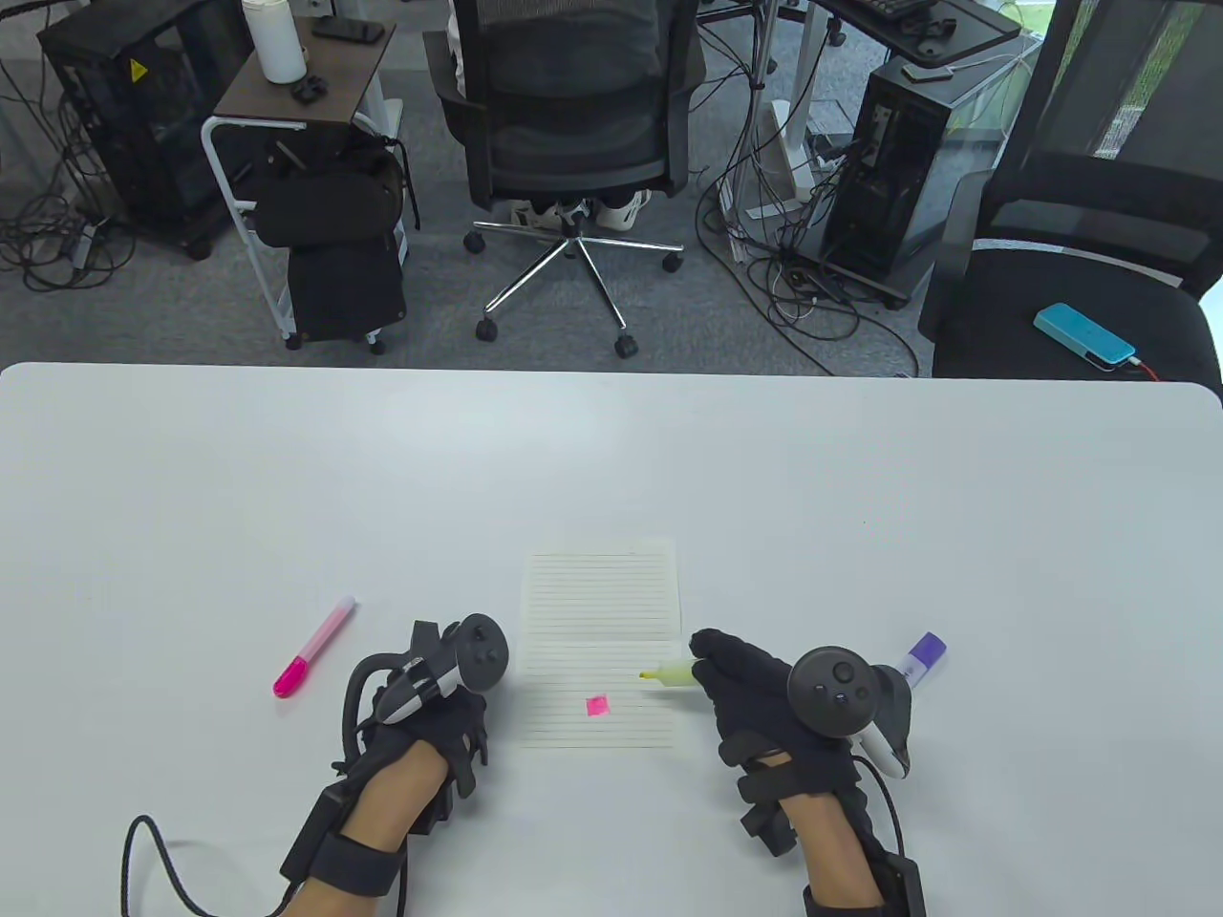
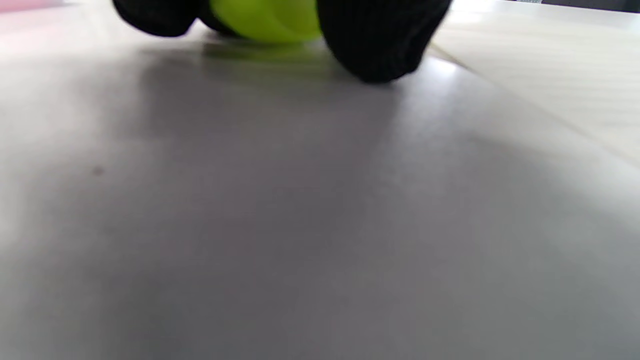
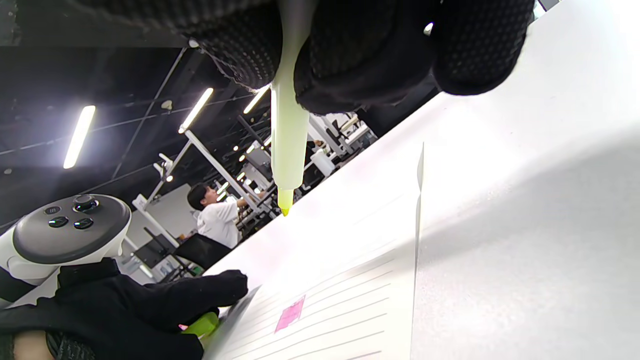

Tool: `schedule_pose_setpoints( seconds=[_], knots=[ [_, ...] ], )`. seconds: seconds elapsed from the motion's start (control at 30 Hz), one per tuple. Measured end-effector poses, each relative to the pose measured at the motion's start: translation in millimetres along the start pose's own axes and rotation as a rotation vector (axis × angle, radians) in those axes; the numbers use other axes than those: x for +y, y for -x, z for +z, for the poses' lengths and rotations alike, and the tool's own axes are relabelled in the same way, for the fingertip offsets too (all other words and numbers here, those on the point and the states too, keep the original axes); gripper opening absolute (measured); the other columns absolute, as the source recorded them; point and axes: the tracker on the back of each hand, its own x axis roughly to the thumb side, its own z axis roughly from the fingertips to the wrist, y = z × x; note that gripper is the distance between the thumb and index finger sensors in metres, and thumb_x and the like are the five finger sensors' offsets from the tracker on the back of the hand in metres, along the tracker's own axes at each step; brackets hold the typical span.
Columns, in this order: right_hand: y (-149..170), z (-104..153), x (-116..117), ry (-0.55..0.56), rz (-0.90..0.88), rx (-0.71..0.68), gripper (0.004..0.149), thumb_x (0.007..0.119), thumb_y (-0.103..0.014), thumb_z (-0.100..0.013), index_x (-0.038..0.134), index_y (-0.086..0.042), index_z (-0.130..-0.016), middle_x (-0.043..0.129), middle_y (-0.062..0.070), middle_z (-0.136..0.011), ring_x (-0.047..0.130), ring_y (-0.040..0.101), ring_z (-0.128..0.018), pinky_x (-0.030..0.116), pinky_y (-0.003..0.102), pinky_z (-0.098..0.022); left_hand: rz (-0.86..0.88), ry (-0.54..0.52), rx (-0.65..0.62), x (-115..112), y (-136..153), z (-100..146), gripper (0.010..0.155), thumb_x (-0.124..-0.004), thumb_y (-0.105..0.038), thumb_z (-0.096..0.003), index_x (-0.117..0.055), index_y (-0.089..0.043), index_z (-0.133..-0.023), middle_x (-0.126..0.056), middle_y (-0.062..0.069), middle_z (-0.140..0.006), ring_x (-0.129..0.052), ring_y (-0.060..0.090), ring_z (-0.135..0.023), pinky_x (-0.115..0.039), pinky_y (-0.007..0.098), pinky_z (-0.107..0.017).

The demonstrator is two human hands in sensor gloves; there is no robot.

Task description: Apply highlighter ink on paper

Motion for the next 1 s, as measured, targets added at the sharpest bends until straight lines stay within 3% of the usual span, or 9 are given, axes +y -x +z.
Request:
schedule_pose_setpoints(
  seconds=[0.13,0.23,0.4,0.53,0.67,0.73,1.0],
  knots=[
    [-1,0,0,0.004,0.010,-0.003,0.041,0.076,-0.033,-0.064,0.073,-0.019,-0.102,0.090,0.015,-0.075,0.091,0.027,-0.047,0.074,0.057,-0.057,0.003,0.004,-0.009,1,-4,3,0.073,-0.078,-0.034,-0.0436,-0.041,-0.029,-0.106,-0.038,0.007,-0.113,-0.051,0.038,-0.100,-0.061,0.054,-0.067],
    [-3,0,1,0.017,0.079,-0.009,0.041,0.076,-0.033,-0.064,0.073,-0.020,-0.102,0.089,0.015,-0.075,0.091,0.027,-0.047,0.074,0.057,-0.057,-0.002,-0.066,-0.051,6,-14,12,0.074,-0.076,-0.037,-0.0442,-0.038,-0.028,-0.107,-0.032,0.008,-0.114,-0.042,0.040,-0.103,-0.051,0.060,-0.071],
    [-7,-3,10,0.000,0.120,-0.023,0.041,0.076,-0.033,-0.064,0.072,-0.021,-0.103,0.089,0.015,-0.077,0.091,0.028,-0.049,0.073,0.057,-0.058,-0.030,-0.164,-0.298,6,-54,29,0.070,-0.074,-0.044,-0.0445,-0.047,-0.030,-0.107,-0.035,0.006,-0.115,-0.040,0.040,-0.105,-0.047,0.063,-0.072],
    [-11,-5,17,-0.038,0.193,-0.027,0.043,0.077,-0.031,-0.064,0.070,-0.021,-0.104,0.088,0.016,-0.082,0.092,0.031,-0.053,0.073,0.058,-0.059,-0.027,-0.092,-0.457,-9,-86,34,0.066,-0.073,-0.048,-0.0447,-0.055,-0.032,-0.106,-0.041,0.006,-0.115,-0.043,0.040,-0.105,-0.045,0.064,-0.072],
    [-11,-6,19,-0.042,0.223,-0.020,0.044,0.077,-0.029,-0.063,0.070,-0.022,-0.106,0.087,0.017,-0.085,0.092,0.031,-0.056,0.072,0.059,-0.060,-0.097,-0.003,-0.463,-22,-96,29,0.068,-0.072,-0.053,-0.0443,-0.052,-0.036,-0.107,-0.041,0.007,-0.116,-0.052,0.040,-0.102,-0.053,0.061,-0.070],
    [-11,-7,20,-0.066,0.213,-0.018,0.043,0.077,-0.029,-0.063,0.071,-0.023,-0.106,0.087,0.017,-0.084,0.092,0.031,-0.055,0.072,0.059,-0.060,-0.095,0.036,-0.457,-26,-97,26,0.069,-0.073,-0.053,-0.0444,-0.050,-0.036,-0.107,-0.037,0.007,-0.116,-0.047,0.039,-0.102,-0.055,0.058,-0.070],
    [-11,-10,23,-0.075,0.239,-0.011,0.042,0.076,-0.029,-0.064,0.071,-0.023,-0.106,0.087,0.017,-0.084,0.091,0.031,-0.055,0.072,0.059,-0.060,-0.077,0.056,-0.459,-26,-94,23,0.068,-0.073,-0.053,-0.0444,-0.049,-0.039,-0.107,-0.035,0.004,-0.116,-0.043,0.037,-0.102,-0.052,0.055,-0.070]
  ],
)
